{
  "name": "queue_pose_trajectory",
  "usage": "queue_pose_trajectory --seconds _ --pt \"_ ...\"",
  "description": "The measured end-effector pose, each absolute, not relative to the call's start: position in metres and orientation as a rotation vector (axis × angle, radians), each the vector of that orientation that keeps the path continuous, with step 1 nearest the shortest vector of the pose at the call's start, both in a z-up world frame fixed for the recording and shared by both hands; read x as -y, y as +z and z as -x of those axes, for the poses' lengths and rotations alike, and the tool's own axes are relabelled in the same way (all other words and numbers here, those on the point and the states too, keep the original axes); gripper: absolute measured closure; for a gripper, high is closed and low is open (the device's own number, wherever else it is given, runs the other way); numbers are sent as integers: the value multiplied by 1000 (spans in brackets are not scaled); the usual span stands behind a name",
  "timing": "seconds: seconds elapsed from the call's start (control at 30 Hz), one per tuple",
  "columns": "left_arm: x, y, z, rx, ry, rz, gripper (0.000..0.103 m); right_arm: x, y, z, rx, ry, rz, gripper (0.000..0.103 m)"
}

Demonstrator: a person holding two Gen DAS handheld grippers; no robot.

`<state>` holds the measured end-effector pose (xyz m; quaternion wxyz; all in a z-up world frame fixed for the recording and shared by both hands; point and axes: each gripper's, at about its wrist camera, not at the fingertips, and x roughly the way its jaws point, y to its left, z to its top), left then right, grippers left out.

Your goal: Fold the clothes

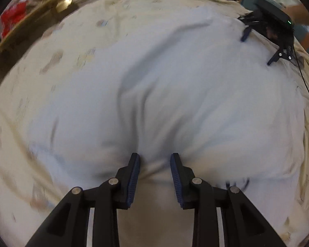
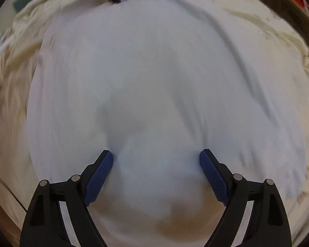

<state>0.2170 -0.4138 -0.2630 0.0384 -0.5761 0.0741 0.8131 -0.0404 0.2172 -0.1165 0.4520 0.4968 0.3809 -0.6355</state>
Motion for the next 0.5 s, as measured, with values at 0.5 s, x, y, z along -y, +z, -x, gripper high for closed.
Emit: queue_pose_trajectory --seconds 0.5 --pt "321 -184 -166 -349 2383 1637 69 -425 -26 -81 -586 -1826 -1294 14"
